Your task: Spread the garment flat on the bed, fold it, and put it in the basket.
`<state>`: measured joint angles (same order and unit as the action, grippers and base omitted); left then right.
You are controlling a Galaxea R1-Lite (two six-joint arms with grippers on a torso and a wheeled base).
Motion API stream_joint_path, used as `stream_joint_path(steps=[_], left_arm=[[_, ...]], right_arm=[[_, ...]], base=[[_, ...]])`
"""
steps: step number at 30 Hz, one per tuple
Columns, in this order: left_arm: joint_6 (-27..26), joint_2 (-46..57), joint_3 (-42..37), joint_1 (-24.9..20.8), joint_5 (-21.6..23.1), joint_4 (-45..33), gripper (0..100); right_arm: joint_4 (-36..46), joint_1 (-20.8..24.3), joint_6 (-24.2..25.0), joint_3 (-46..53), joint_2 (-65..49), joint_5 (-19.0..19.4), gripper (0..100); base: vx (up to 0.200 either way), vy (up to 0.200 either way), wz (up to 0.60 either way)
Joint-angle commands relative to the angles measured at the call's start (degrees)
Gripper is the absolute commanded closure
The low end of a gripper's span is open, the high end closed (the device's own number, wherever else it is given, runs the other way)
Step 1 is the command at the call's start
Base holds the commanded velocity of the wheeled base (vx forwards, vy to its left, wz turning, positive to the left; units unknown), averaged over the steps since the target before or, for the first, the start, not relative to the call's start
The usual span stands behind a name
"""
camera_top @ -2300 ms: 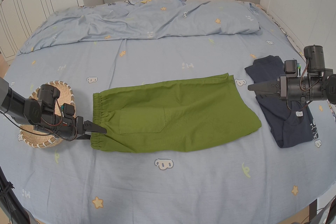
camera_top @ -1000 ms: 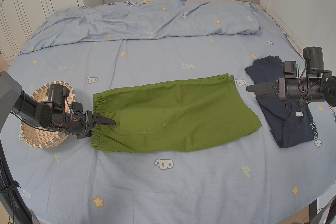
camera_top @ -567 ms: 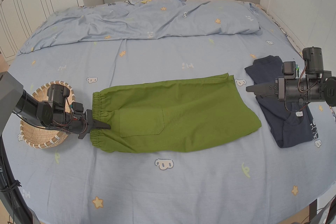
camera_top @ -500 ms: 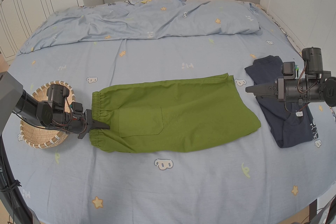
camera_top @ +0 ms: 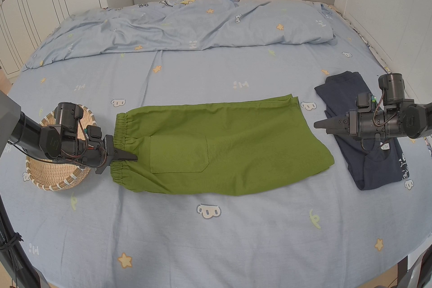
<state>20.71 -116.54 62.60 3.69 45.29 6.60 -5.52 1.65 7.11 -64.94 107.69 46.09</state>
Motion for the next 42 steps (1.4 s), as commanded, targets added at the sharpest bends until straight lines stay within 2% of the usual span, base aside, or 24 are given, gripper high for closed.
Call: stream_joint_path(steps=[1,15,19,33,34,42], left_arm=[[0.03,2.46,-0.46,-0.09,-0.02,0.00,100],[-0.06,2.11,-0.37,-0.09,-0.11,0.08,100],[-0.15,1.84,-0.37,-0.44,-0.11,0.08,100],[-0.41,1.84,-0.46,-0.62,-0.11,0.08,100],[-0.41,1.84,-0.46,-0.62,-0.11,0.08,100],[-0.41,1.84,-0.37,-0.44,-0.11,0.08,100]], right_arm=[[0.16,-2.61,0.01,-3.18,8.41,-0.04,0],[2.97,-3.67,-0.08,-6.25,15.18,-0.13,0],[6.66,-2.96,-0.52,-7.31,16.15,-0.21,0],[7.72,0.29,-0.87,-7.31,17.64,-0.13,0],[7.72,0.29,-0.87,-7.31,17.64,-0.13,100],[8.07,-1.82,-0.87,-8.45,17.64,0.14,100]], base=[[0.000,0.000,0.00],[0.000,0.000,0.00],[0.000,0.000,0.00],[0.000,0.000,0.00],[0.000,0.000,0.00],[0.000,0.000,0.00]])
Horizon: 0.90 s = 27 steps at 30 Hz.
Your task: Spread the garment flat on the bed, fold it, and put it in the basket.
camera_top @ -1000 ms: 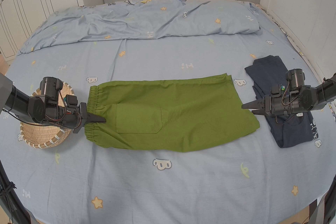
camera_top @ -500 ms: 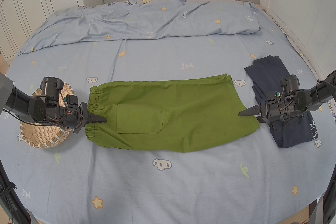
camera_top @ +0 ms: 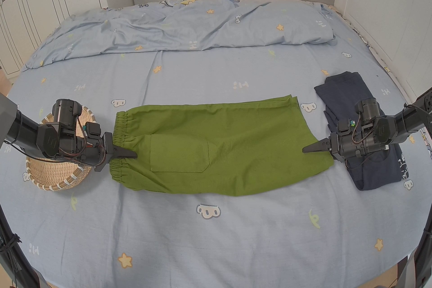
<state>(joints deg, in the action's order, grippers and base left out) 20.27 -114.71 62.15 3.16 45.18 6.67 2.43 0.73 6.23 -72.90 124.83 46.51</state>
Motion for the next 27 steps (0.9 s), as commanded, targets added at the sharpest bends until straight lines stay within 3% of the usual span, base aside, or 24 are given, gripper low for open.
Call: stream_joint_path(steps=[1,14,21,27], left_arm=[[0.03,0.02,0.08,0.09,0.00,0.01,100],[0.73,0.46,0.43,0.18,0.00,-0.52,100],[0.21,4.06,5.88,0.53,-0.35,-15.72,100],[-7.09,5.20,1.75,0.62,-0.71,-22.22,100]], right_arm=[[0.12,-0.91,0.01,-0.49,0.50,-0.28,100],[1.18,-1.00,0.01,0.30,-2.66,-0.01,100],[4.87,-0.29,-0.25,5.40,-12.16,0.07,100],[4.69,-1.00,-2.10,18.32,-19.01,-0.28,100]], base=[[0.000,0.000,0.00],[0.000,0.000,0.00],[0.000,0.000,0.00],[0.000,0.000,0.00]])
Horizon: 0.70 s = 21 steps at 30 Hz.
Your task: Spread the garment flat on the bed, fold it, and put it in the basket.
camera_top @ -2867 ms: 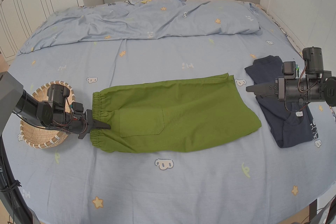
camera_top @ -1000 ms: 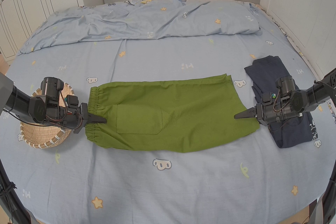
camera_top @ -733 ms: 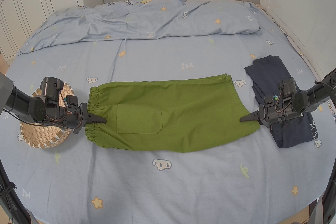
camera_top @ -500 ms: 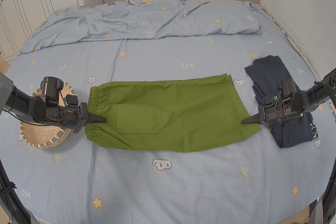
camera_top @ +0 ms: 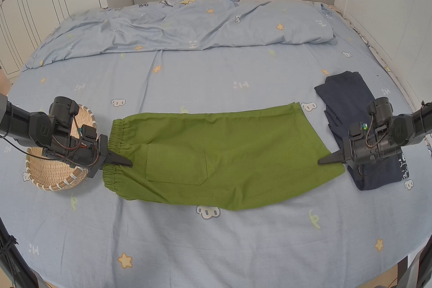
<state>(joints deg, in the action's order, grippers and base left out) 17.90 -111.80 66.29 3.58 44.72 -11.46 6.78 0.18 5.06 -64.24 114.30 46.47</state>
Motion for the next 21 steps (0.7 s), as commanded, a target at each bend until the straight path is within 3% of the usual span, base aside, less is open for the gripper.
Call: stream_joint_path(steps=[1,3,4,7,12,14,16,21], left_arm=[[-5.94,2.73,-3.63,0.20,-0.24,-4.71,100],[-5.94,2.73,-3.63,0.20,-0.24,-4.71,100],[-7.61,4.66,-8.37,0.20,-0.42,-5.33,100],[-9.02,5.89,-12.33,0.28,-0.51,-4.89,100],[-14.47,9.50,-23.23,1.78,-1.65,-4.71,100],[-14.47,9.50,-23.23,1.78,-1.65,-4.71,100],[-16.67,11.87,-28.50,2.83,-1.65,-4.62,100],[-18.07,12.84,-32.10,3.71,-1.65,-2.78,100]], right_arm=[[0.08,-0.53,-0.93,12.30,-9.71,-0.33,100],[0.08,-0.53,-0.93,12.30,-9.71,-0.33,100],[-1.33,-0.45,-1.02,19.33,-12.87,-0.33,100],[-3.61,-0.09,-1.02,24.87,-15.33,-0.33,100],[-12.84,2.19,-0.93,42.27,-22.54,-0.33,100],[-12.84,2.19,-0.93,42.27,-22.54,-0.33,100],[-17.32,2.98,-0.93,50.01,-24.47,-0.50,100],[-25.15,3.07,-0.93,56.25,-22.98,-0.50,100]], base=[[0.000,0.000,0.00],[0.000,0.000,0.00],[0.000,0.000,0.00],[0.000,0.000,0.00],[0.000,0.000,0.00],[0.000,0.000,0.00],[0.000,0.000,0.00],[0.000,0.000,0.00]])
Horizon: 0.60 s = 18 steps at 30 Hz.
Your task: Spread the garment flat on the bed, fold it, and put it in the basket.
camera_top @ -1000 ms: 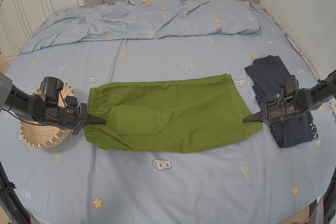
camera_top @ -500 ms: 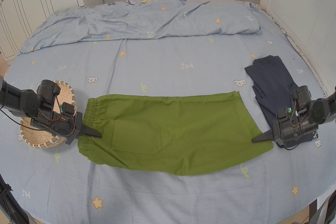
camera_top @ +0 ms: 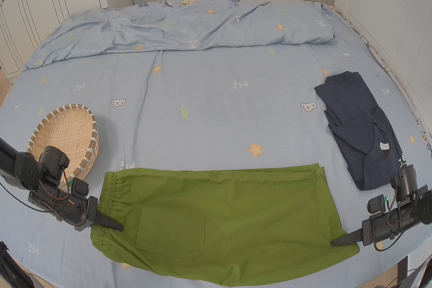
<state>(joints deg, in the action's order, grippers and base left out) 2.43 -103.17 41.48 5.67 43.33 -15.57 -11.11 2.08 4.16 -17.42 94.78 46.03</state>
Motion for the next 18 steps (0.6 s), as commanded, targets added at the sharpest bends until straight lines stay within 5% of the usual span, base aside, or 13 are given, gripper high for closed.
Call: stream_joint_path(steps=[1,6,7,13,18], left_arm=[[-2.69,4.12,-7.65,1.63,-0.35,1.86,100],[-2.69,4.03,-8.88,1.54,-0.35,3.17,100],[-2.69,4.03,-8.88,1.54,-0.35,3.17,100],[-2.95,4.20,-8.61,1.71,-1.58,3.17,100],[-2.78,11.67,-7.91,1.45,-12.92,2.74,100]], right_arm=[[-8.67,1.08,-0.03,10.21,-2.58,-0.06,100],[-16.14,1.17,-0.20,13.64,2.07,-0.06,100],[-16.14,1.17,-0.20,13.64,2.07,-0.06,0],[-21.15,1.96,-0.29,14.70,3.04,-0.15,0],[-28.62,-2.96,0.33,12.06,0.05,-2.26,0]], base=[[0.000,0.000,0.00],[0.000,0.000,0.00],[0.000,0.000,0.00],[0.000,0.000,0.00],[0.000,0.000,0.00]])
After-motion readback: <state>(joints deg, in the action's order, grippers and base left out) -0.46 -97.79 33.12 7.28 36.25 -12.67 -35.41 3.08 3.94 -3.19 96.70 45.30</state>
